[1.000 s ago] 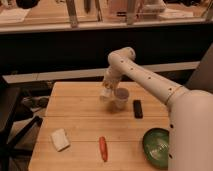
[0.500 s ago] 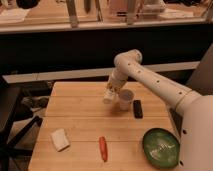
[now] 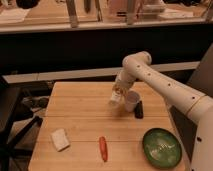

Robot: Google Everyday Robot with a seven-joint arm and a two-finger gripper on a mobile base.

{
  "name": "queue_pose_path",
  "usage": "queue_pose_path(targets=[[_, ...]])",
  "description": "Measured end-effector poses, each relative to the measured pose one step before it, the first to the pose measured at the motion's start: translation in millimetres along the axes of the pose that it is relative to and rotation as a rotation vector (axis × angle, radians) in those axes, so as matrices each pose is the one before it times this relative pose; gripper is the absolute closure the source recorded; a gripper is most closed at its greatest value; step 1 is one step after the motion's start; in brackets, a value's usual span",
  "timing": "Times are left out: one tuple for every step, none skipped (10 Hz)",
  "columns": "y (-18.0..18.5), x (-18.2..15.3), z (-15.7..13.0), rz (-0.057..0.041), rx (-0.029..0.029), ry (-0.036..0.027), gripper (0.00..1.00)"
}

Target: Place the bottle in the ceramic bowl

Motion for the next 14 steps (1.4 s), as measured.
queue_pose_path(targets=[[8.82, -0.9, -4.95, 0.01341, 0.00169, -0.00102, 1.0], [11.56, 0.66, -5.46, 0.00839, -0.00428, 0.00207, 1.0], [9.1, -0.78, -4.12, 0.00611, -0.0009, -0.0002, 1.0], [9.09, -4.46, -4.59, 0.00769, -0.00228, -0.00014, 1.0], [1.59, -4.79, -2.62, 0.0088, -0.00026, -0.00113, 1.0], [0.99, -4.54, -1.72, 0.00612, -0.00074, -0.00317, 1.0], [6.37, -1.18, -3.89, 0.01005, -0.00113, 0.00112, 1.0], [10.9, -0.33, -4.95, 0.01421, -0.0025, 0.00037, 1.0], [9.63, -1.56, -4.52, 0.00998, -0.00163, -0.00079, 1.0], [5.88, -2.07, -2.36, 0.00608, -0.00261, -0.00218, 1.0], [7.9, -7.38, -5.4, 0.0148, -0.00282, -0.00613, 1.0], [7.17, -1.64, -2.77, 0.0131, -0.00178, 0.0005, 1.0], [7.53, 0.42, -2.62, 0.01562, -0.00069, 0.00016, 1.0], [6.56, -0.58, -2.44, 0.01353, -0.00139, -0.00107, 1.0]])
